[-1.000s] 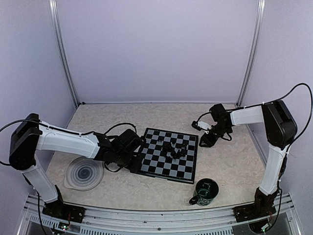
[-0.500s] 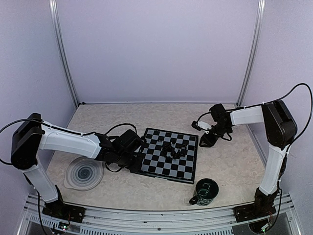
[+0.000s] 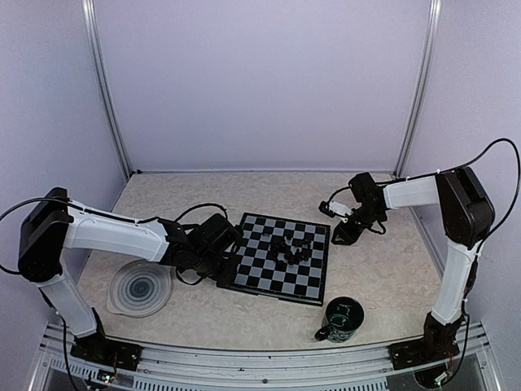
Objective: Set up the chess pieces on the board
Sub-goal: Place the rook at h8, then pick up the rook from the chessboard.
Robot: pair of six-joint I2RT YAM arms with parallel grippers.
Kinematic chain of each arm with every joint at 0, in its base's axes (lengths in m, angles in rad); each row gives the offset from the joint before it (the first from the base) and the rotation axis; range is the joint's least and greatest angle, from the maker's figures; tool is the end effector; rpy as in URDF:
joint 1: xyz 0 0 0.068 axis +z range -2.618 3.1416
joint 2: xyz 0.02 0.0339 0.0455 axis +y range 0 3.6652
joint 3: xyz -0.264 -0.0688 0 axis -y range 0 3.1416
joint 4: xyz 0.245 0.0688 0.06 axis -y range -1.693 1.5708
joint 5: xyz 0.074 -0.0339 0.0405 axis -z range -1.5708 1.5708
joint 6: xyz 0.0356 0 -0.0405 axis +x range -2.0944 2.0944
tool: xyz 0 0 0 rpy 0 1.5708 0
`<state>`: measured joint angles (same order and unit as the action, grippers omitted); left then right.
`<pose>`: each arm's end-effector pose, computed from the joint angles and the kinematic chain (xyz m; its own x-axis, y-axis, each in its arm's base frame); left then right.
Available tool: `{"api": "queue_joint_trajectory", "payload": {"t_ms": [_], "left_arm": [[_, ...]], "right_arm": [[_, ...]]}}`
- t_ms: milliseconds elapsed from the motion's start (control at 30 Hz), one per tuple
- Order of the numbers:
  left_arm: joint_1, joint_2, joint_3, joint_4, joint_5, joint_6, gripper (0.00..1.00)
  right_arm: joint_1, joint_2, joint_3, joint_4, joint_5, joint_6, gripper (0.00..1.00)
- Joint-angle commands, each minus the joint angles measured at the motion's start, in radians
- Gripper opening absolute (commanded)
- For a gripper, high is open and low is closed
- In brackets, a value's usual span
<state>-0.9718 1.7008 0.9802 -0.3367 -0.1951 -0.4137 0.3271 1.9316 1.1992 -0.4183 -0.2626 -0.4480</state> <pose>0.1926 -0.2698 0.1638 -0.7538 0.4047 -0.5177 0.4953 0.8677 -0.0429 0.3566 0.1307 0.1423 -0.6015 -0.6458 -0.4703 -0.7446 0.6665 0.0370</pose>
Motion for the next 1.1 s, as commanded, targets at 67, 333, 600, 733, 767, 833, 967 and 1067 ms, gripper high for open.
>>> {"api": "queue_joint_trajectory", "payload": {"t_ms": [67, 333, 600, 733, 767, 833, 967, 1067], "left_arm": [[-0.034, -0.046, 0.132, -0.063, -0.004, 0.043, 0.43], [0.026, -0.071, 0.383, -0.095, -0.025, 0.177, 0.53], [0.243, -0.033, 0.477, 0.110, 0.092, 0.215, 0.56], [0.342, 0.008, 0.454, 0.186, 0.217, 0.183, 0.53], [0.365, 0.014, 0.432, 0.200, 0.265, 0.172, 0.52], [0.405, 0.006, 0.351, 0.252, 0.330, 0.163, 0.50], [0.412, -0.022, 0.302, 0.246, 0.256, 0.214, 0.50], [0.407, -0.003, 0.348, 0.198, 0.242, 0.222, 0.51]], "right_arm": [[-0.007, -0.058, -0.010, -0.049, 0.016, 0.005, 0.38], [-0.062, -0.272, 0.026, -0.123, -0.190, -0.101, 0.41], [0.055, -0.289, 0.034, -0.140, -0.245, -0.189, 0.38], [0.126, -0.214, 0.086, -0.165, -0.210, -0.193, 0.32], [0.140, -0.191, 0.104, -0.177, -0.207, -0.193, 0.32], [0.167, -0.154, 0.131, -0.201, -0.196, -0.197, 0.30], [0.223, -0.108, 0.153, -0.236, -0.182, -0.223, 0.31], [0.252, -0.084, 0.159, -0.243, -0.158, -0.226, 0.32]]}}
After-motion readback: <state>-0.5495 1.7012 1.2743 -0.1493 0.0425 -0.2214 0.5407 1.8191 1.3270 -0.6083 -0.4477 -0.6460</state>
